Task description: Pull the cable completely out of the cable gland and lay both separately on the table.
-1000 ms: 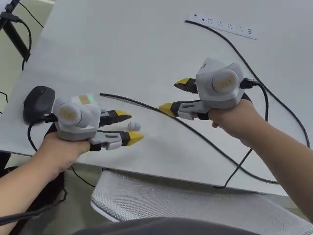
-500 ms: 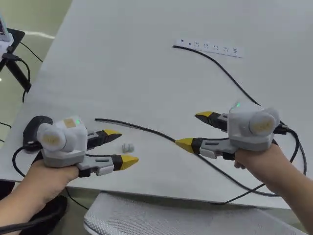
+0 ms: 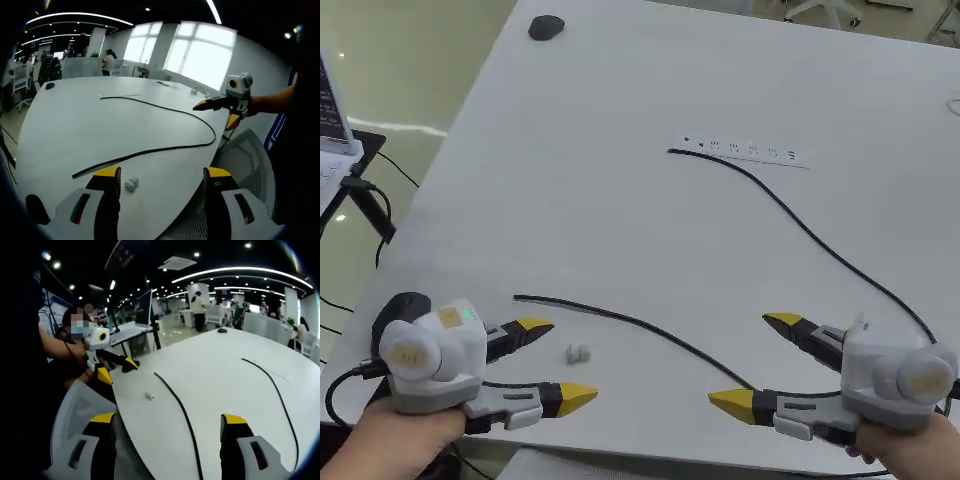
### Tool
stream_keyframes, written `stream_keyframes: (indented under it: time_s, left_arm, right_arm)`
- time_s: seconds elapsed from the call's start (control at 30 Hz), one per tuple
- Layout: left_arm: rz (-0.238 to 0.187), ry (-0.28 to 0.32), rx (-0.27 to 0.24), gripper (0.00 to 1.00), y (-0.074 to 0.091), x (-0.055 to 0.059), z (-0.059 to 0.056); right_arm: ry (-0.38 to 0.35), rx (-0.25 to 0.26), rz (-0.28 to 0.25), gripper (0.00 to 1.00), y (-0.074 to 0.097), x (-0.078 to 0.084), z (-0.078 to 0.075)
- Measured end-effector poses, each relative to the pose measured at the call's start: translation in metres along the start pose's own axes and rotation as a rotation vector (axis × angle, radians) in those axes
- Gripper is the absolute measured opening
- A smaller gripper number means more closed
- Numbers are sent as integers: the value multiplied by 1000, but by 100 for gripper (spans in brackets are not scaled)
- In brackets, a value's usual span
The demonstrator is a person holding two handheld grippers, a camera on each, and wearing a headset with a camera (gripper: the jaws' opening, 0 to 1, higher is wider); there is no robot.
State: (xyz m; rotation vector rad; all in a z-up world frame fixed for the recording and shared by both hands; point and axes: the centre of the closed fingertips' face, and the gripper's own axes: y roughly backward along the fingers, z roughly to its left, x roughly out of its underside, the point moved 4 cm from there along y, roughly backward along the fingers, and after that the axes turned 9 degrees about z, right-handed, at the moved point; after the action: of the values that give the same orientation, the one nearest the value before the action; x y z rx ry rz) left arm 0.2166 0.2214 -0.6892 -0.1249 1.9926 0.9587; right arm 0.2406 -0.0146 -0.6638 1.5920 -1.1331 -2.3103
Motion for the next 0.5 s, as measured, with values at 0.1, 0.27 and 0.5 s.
stream_keyframes:
  time_s: [0.1,0.27,0.5]
  left_arm:
    - [-1,-4,-14,70,1,-1,0]
    - [25,-2,-34,74,2,5,-4]
    - [57,4,-59,81,6,10,-4]
  right_arm:
    - [-8,-16,-10,92,4,6,-1]
    - [-42,-33,4,96,11,23,-6]
    - [-67,-56,59,99,12,48,-4]
